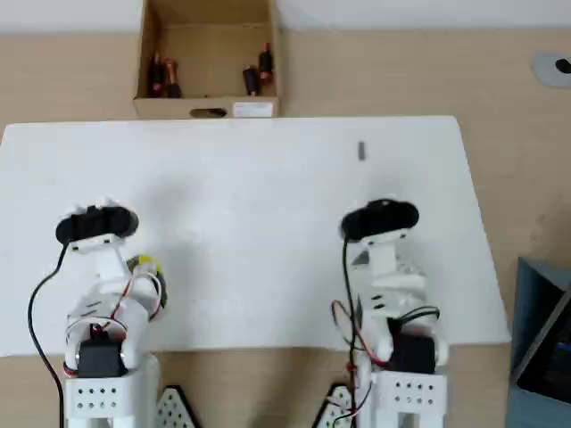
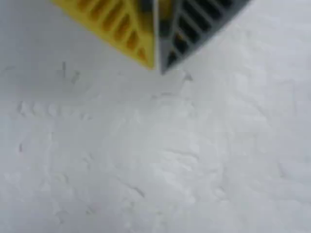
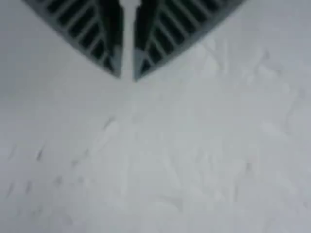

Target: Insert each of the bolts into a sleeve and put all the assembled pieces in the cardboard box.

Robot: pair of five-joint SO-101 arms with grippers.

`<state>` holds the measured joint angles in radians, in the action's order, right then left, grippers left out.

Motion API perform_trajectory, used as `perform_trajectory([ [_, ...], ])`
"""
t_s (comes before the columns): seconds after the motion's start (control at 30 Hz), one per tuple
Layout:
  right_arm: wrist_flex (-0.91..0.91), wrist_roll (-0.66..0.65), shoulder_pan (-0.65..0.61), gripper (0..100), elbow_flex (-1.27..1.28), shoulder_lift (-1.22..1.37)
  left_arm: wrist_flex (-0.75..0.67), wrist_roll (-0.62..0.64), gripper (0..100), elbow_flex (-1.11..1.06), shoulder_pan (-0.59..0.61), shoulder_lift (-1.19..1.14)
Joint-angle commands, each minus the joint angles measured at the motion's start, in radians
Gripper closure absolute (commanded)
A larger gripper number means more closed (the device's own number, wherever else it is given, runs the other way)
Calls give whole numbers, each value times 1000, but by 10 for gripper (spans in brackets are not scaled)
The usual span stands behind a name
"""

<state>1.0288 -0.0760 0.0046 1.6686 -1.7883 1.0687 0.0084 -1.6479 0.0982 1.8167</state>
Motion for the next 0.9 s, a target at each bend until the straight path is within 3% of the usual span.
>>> perform_trajectory([
  [0.0, -8, 3, -38, 989, 15, -82, -21, -3, 995, 0, 5, 8],
  [0.87, 37, 11, -99, 988, 21, -133, -21, -3, 995, 0, 5, 8],
])
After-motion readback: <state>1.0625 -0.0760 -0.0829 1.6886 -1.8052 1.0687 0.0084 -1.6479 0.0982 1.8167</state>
